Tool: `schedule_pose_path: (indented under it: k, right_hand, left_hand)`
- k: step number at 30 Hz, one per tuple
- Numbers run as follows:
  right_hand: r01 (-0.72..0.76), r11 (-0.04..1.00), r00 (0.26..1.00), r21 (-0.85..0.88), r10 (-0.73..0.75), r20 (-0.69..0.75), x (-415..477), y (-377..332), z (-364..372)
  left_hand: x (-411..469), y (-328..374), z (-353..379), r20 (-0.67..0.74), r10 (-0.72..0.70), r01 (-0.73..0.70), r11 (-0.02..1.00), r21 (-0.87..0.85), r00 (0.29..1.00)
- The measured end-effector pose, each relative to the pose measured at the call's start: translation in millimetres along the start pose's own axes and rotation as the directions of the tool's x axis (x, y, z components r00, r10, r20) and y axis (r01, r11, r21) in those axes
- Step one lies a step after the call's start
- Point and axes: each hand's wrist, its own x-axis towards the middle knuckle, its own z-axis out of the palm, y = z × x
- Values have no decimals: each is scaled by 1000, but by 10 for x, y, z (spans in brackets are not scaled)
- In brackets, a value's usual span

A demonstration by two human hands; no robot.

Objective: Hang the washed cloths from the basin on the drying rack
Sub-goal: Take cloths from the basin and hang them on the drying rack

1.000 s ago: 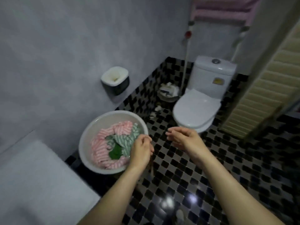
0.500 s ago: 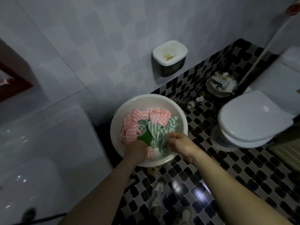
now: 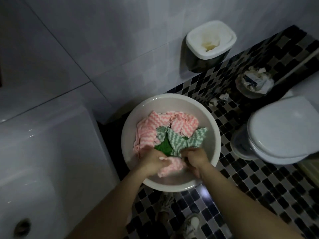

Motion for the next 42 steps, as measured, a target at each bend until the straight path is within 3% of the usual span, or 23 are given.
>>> schedule_pose_path:
  k: [2,4,7,10,12,15,18,21,24,29,31,33,37,40,42]
  right_hand:
    - [-106,956,990,275,76,118,-37,-103,-45]
    - [-240,825,957,512,111,269,-112,-235,-131]
    - [-303,661,934,686,63,352,-248,-424,-225]
    - [-242,654,937,717,-35,348,-371,-520,-261]
    - [-206,713,923,670,-86,376,-405,-522,-264]
    - [-142,796,921,588,-110,373,-423,-489,-285]
    - [-64,867,953,495,-94,288,-419,-457,-287]
    - [46,946,977,322,-111,185,-479,-486,-237]
    - [207,974,970,89,-216,111,-563,-540,-194]
    - [557,789,827,-257,-502,252,-774,-822,-173]
    - [623,705,782,-340,-569,253,-849,-908,-176]
    - [661,642,735,-389,-660,159,-862,-959,-150]
    - [660,656,737,-366,-660,146,-997,-1053,-267]
    - [719,436,633,-542,-732,251,-1193,-1123,-396]
    - [753,304,537,-583,-797,278,-1319,-1176,-447]
  left_hand:
    - [27,44,-119,-116,4,-24,985,-172,993]
    - [46,74,-257,-230,29,-89,963,-256,973]
    - [136,34,-427,-349,76,-154,967,-203,934]
    - [290,-78,-457,-485,31,-53,998,-31,874]
    - [384,-112,-416,-489,-37,41,999,-2,872]
    - [475,-135,-320,-385,-174,179,984,-25,906]
    - [465,-71,-316,-363,-175,203,979,38,915]
    - [367,48,-369,-415,-58,104,991,88,908]
    - [138,261,-433,-419,79,-99,995,-26,904]
    - [-157,467,-491,-378,195,-269,951,-154,905]
    - [-294,629,-502,-345,267,-327,936,-127,900]
    - [-371,756,-515,-339,307,-365,923,-120,889]
    - [-506,831,-698,-326,376,-386,922,34,868]
    - [-650,953,-835,-310,416,-394,909,133,855]
    - [-767,1124,-874,-345,378,-406,914,-10,859]
